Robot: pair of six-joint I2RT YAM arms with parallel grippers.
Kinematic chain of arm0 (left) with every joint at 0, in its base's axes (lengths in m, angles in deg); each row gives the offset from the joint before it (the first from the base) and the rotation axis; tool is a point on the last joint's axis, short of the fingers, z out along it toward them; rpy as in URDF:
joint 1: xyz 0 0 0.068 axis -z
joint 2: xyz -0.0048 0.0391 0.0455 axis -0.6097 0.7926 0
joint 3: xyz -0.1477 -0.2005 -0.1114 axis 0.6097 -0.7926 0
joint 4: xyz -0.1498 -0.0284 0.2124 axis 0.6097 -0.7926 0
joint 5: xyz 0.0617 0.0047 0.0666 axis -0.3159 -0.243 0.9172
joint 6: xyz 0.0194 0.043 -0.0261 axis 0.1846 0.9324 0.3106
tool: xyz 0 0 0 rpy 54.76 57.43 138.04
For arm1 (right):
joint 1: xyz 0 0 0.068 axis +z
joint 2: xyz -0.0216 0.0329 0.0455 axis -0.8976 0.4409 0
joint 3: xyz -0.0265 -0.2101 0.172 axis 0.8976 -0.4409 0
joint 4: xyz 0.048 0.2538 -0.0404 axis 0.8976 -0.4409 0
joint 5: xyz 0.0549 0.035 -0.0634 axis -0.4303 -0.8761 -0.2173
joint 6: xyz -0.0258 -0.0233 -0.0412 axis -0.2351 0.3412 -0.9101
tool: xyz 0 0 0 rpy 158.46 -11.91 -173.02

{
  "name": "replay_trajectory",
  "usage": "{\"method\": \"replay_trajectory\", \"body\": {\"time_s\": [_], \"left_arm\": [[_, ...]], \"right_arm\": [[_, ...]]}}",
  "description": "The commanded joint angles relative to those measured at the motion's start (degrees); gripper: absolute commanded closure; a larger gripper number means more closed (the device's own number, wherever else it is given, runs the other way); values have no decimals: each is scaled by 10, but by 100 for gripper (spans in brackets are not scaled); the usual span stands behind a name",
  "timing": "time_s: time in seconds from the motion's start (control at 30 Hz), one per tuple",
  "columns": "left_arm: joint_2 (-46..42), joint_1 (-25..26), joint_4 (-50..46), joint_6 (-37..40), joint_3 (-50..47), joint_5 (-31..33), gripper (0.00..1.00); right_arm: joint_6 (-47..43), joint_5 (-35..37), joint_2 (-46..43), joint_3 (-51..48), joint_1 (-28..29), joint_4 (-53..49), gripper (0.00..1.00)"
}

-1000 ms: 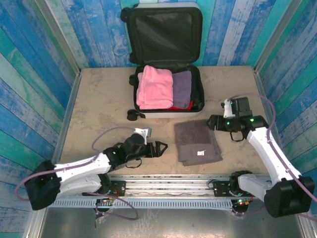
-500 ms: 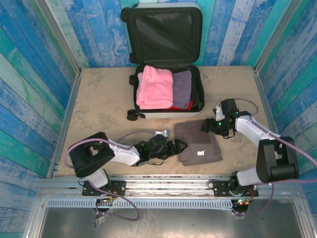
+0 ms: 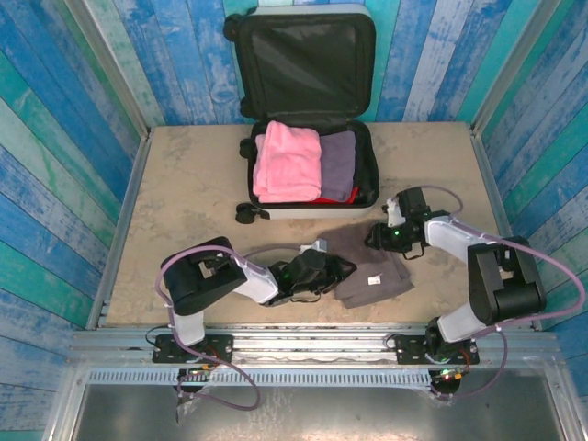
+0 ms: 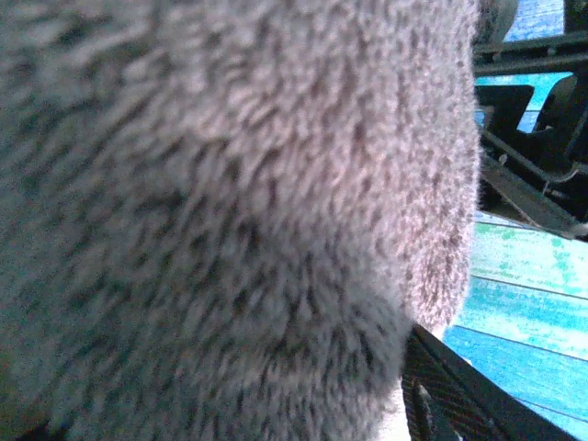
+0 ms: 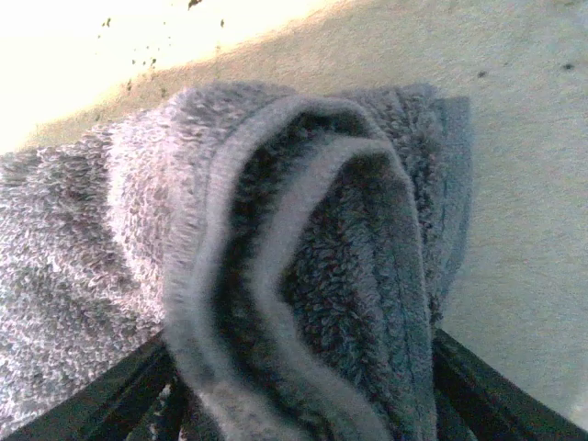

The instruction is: Pack the luggage

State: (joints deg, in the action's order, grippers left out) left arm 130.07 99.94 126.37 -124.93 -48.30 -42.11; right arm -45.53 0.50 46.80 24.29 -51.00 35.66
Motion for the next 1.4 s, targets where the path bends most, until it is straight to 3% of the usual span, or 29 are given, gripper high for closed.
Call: {"method": "replay_trajectory", "body": {"time_s": [0.0, 0.13, 0.2, 0.37, 0.5, 0.6, 0.73, 0.9, 1.0, 1.17, 1.3, 1.37], "left_arm": [[28, 3, -72, 44, 35, 11, 50], [0, 3, -132, 125, 89, 8, 69], [-28, 5, -183, 184, 127, 13, 78], [-80, 21, -450, 383, 340, 73, 88], [-63, 14, -632, 507, 516, 115, 95], [-21, -20, -748, 565, 656, 99, 94], [30, -106, -854, 625, 776, 68, 94], [104, -227, -929, 666, 893, -42, 92], [163, -278, -947, 680, 950, -123, 86], [258, -313, -974, 671, 1016, -173, 87], [284, -321, -979, 670, 996, -152, 90], [293, -325, -985, 670, 986, -138, 91]], "right_arm": [[2, -12, 16, -10, 22, -29, 57], [13, -4, -13, 8, 47, -68, 88], [18, 12, -59, 15, 70, -79, 98], [36, 44, -214, 49, 100, -76, 100], [53, 85, -241, 116, 99, -41, 100], [48, 88, -162, 216, 96, -58, 100], [63, 57, -35, 352, 82, -88, 100], [98, 21, 94, 461, 74, -71, 100], [112, 1, 177, 528, 70, -75, 100], [108, -27, 306, 641, 52, -121, 100], [85, -26, 353, 682, 40, -142, 100], [68, -32, 374, 707, 35, -159, 93]]}}
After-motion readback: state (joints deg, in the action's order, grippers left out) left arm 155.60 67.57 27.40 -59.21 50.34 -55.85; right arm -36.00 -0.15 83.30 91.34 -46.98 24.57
